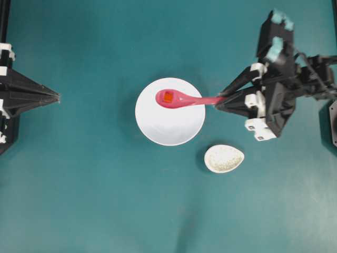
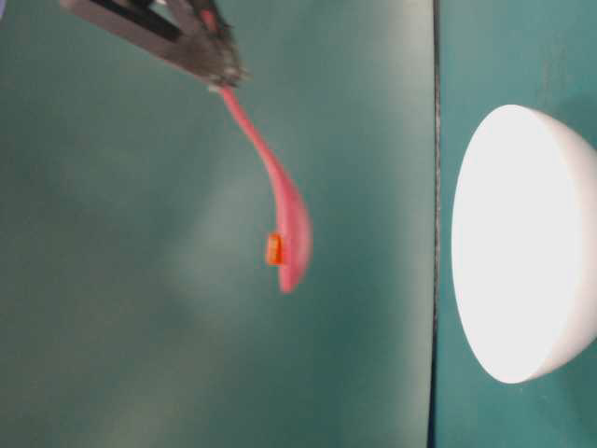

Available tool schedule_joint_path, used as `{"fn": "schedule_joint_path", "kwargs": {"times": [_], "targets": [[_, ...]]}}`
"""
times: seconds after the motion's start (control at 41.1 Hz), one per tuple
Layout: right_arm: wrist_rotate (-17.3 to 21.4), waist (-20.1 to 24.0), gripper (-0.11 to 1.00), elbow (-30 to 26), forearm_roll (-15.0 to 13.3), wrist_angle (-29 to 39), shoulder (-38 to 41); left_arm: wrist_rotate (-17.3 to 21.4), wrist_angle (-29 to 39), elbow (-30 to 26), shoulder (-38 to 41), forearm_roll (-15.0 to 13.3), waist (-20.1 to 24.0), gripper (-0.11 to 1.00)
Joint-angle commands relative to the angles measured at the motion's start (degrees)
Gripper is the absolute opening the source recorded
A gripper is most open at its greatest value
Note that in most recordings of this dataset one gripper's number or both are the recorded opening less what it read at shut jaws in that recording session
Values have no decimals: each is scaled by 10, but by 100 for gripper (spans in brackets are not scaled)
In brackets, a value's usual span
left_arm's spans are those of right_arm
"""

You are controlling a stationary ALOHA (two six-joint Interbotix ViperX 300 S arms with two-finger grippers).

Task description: Grip the spoon and scoop the red block from the bowl with right arm.

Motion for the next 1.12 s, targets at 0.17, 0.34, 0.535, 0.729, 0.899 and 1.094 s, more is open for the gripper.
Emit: {"fn": "schedule_joint_path", "kwargs": {"times": [0.17, 0.34, 0.535, 0.729, 0.899, 1.094], "targets": [[-2, 2, 25, -24, -3, -2, -22, -2, -14, -12, 8, 1, 1, 0], [4, 2, 25, -23, -4, -2, -23, -3, -14, -11, 11, 1, 0, 0], [5, 2, 25, -23, -3, -2, -23, -3, -19, -12, 11, 1, 0, 0], [3, 2, 25, -23, -4, -2, -23, -2, -33, -11, 11, 0, 0, 0], [3, 2, 25, -23, -4, -2, -23, -2, -35, -12, 11, 1, 0, 0], [3, 2, 25, -23, -4, -4, -23, 4, -35, -11, 11, 1, 0, 0]]}}
